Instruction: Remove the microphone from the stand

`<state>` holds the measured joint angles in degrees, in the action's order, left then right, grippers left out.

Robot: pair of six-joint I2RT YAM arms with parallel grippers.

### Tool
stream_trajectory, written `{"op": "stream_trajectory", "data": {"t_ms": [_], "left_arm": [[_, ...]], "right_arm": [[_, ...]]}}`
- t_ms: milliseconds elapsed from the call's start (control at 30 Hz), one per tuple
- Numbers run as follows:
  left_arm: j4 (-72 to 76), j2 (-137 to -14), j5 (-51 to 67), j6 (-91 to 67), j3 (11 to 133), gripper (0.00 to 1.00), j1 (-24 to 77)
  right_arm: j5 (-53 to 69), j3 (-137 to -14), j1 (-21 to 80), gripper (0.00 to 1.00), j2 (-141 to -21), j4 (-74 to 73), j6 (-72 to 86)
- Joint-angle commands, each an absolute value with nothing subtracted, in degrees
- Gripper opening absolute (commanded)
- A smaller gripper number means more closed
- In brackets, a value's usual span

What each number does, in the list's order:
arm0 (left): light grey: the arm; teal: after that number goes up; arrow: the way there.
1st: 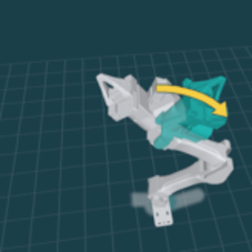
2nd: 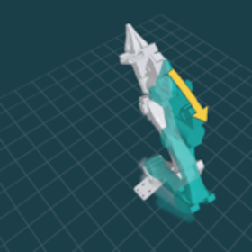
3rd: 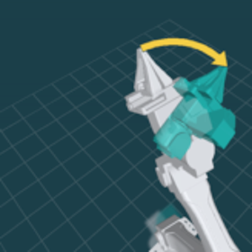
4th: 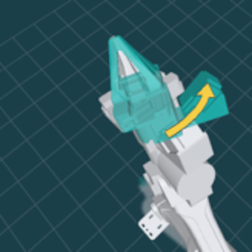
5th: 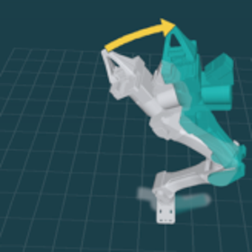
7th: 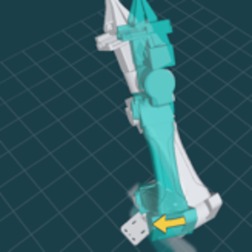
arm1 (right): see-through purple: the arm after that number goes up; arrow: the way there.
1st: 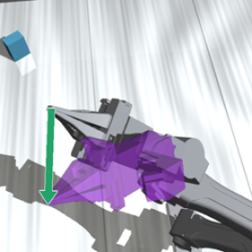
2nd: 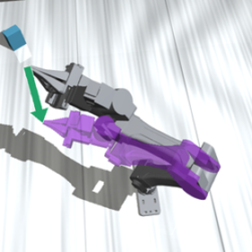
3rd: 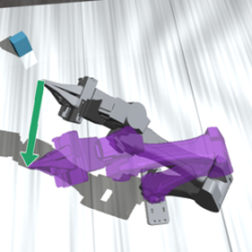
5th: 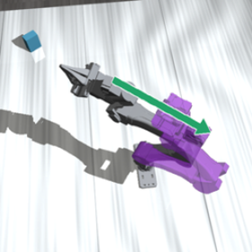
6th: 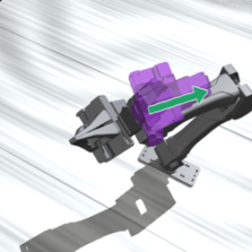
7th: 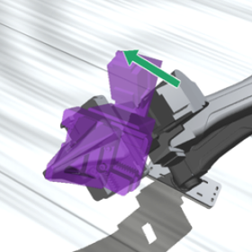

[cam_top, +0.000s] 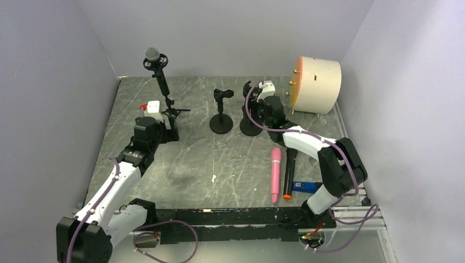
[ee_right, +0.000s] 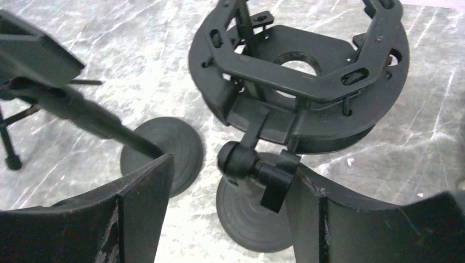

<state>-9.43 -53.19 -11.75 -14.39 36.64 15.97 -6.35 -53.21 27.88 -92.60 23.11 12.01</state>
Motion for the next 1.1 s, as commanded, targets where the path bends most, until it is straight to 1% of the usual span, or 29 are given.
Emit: {"op": "stream_trajectory", "data": {"t_ms": [0, 167, 233, 333, 400, 500, 567, 633, 733, 800, 867, 967, 1033, 1067], "left_arm": [[-5.1, -54.0, -2.8, -14.2, 41.5, 0.95, 8.6], [-2.5, -55.0, 5.3, -13.7, 43.5, 0.95, 1.3], [-0.6, -56.1, 9.5, -13.6, 43.8, 0.95, -1.1], [5.4, -57.9, 15.0, -12.8, 42.5, 0.95, -3.0], [13.0, -59.2, 16.8, -12.5, 40.3, 0.95, -3.2], [21.8, -62.3, 18.6, -13.2, 38.4, 0.94, -3.9], [23.4, -65.4, 20.8, -12.0, 39.6, 0.91, -3.9], [24.4, -68.0, 22.4, -10.5, 41.1, 0.88, -3.9], [29.4, -71.0, 21.0, -9.4, 41.7, 0.88, -3.9], [31.1, -73.7, 21.4, -8.1, 43.5, 0.86, -3.9], [30.7, -76.1, 21.4, -7.5, 45.4, 0.84, -4.0], [34.8, -78.0, 20.9, -7.9, 45.2, 0.81, -3.9], [35.6, -79.0, 21.4, -7.6, 45.5, 0.76, -3.9], [35.1, -79.5, 22.0, -7.2, 45.9, 0.72, -4.0]], "right_arm": [[-1.1, -56.5, 27.6, 0.76, -87.6, 16.4, 10.7], [3.6, -56.9, 26.8, 0.84, -83.6, 11.3, 11.4], [6.3, -57.0, 26.5, 0.86, -82.3, 9.5, 11.6], [9.5, -57.2, 26.4, 0.87, -80.7, 6.9, 12.1], [12.4, -57.7, 25.9, 0.89, -80.2, 5.1, 12.9], [14.8, -58.4, 25.7, 0.89, -79.4, 2.8, 15.1], [16.7, -57.5, 25.7, 0.89, -78.2, 2.9, 16.6], [19.0, -56.6, 25.7, 0.86, -77.0, 3.3, 17.5], [23.3, -55.6, 25.7, 0.82, -75.9, 3.6, 18.3], [23.8, -55.7, 25.7, 0.80, -75.6, 2.5, 18.7], [23.1, -55.8, 25.7, 0.80, -75.1, 1.0, 19.4], [23.6, -54.3, 25.7, 0.80, -73.7, 0.8, 19.9], [23.7, -52.4, 25.7, 0.80, -72.2, 1.8, 20.4], [23.5, -51.0, 25.7, 0.80, -71.5, 2.5, 20.8]]}}
